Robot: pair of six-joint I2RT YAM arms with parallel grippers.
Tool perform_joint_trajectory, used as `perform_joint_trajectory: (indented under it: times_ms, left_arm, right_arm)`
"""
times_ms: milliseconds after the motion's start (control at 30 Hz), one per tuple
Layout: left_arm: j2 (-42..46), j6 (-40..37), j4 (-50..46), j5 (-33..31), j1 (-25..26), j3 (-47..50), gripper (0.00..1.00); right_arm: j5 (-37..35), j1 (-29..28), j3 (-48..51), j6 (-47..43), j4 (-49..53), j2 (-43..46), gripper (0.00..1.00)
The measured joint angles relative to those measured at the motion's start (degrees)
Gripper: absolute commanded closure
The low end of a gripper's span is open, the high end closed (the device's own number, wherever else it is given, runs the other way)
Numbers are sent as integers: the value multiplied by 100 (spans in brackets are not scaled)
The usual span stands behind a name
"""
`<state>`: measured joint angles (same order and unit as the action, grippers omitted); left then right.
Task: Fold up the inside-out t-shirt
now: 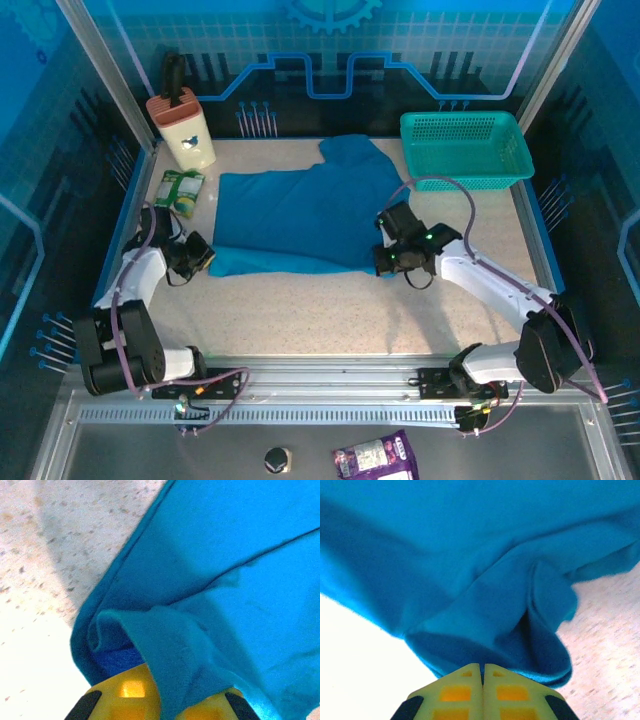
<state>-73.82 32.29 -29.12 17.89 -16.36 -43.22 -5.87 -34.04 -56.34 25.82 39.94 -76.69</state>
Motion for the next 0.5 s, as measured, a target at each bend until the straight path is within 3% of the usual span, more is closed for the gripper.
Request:
perform_joint_trajectory:
  times_ms: [133,167,233,300,367,500]
  left_arm:
    - [654,157,-122,-264,-4,175,94]
    - [870,197,-170,-352,-4,229,92]
    - [1276,260,-278,-520,-24,348,80]
    - [1714,339,-442,-754,-76,448,73]
    - [2098,385,-581,-981,-122,481,66]
    - [2621,378,-706,-1211,-133,474,65]
  right_arm:
    - [269,-433,225,299,247,122,100]
    - [365,-516,284,352,313,177,93]
    - [474,-656,380,448,424,280,64]
    - [568,-750,468,492,520,420,50]
    - [638,-767,498,498,586,573,48]
    - [636,-748,496,505,562,876,47]
